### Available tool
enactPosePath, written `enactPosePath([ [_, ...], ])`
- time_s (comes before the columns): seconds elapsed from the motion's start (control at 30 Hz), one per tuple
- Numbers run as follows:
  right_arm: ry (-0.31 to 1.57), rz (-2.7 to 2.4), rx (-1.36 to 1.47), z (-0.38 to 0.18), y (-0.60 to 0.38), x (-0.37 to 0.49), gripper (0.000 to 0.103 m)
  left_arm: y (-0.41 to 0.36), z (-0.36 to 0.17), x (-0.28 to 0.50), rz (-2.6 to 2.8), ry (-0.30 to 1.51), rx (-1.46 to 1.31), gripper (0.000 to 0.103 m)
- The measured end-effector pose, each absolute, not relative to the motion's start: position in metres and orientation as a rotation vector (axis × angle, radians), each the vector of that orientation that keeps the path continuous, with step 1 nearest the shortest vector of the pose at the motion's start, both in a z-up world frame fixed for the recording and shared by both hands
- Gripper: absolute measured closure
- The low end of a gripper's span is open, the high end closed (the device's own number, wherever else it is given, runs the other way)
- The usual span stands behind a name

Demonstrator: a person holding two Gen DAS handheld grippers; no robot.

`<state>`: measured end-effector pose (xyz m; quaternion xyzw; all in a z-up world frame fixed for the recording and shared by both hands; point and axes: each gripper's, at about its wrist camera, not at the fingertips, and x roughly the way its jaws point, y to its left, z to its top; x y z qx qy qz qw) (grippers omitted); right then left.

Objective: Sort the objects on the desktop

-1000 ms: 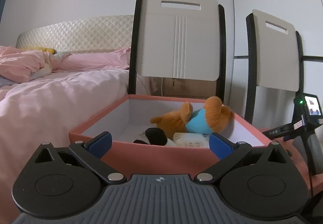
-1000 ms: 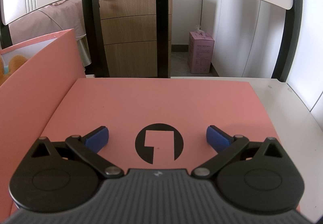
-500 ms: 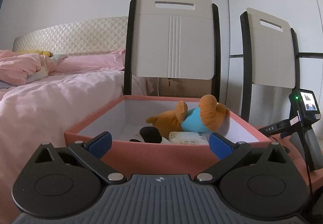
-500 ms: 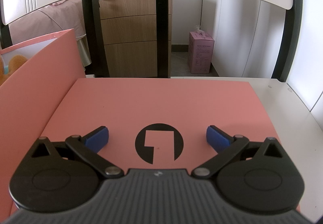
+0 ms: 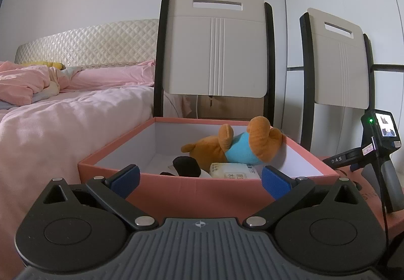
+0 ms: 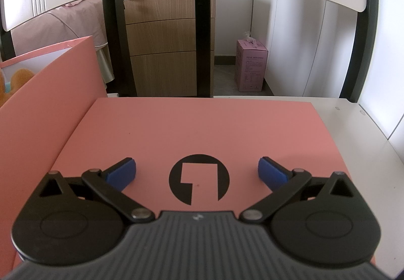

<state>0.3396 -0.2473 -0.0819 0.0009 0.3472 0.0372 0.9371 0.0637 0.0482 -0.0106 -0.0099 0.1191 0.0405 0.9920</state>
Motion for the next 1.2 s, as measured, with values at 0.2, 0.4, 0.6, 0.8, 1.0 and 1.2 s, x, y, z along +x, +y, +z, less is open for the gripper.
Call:
enactPosePath([
  [0.2,0.709,0.076,0.002,-0.082,-0.247,0.340,0.000,0.050,-0.010,0.064,0.079,0.243,-0.026,0.000],
  [0.4,0.709,0.076,0.002,-0.082,-0.247,0.339,0.000,0.055,-0.010,0.068,0.080,0.257,-0.049,0.000],
  [0.6,0.709,0.076,0.002,-0.082,-0.247,0.339,0.000,0.058,-0.011,0.069,0.073,0.265,-0.058,0.000],
  [0.8,0.709,0.076,0.001,-0.082,-0.247,0.339,0.000,0.060,-0.011,0.071,0.074,0.273,-0.062,0.000],
  [1.0,0.709,0.076,0.002,-0.082,-0.247,0.339,0.000,0.060,-0.011,0.070,0.074,0.270,-0.059,0.000],
  [1.2,0.679,0.100,0.026,-0.074,-0.251,0.325,0.000,0.058,-0.011,0.069,0.066,0.263,-0.053,0.000],
])
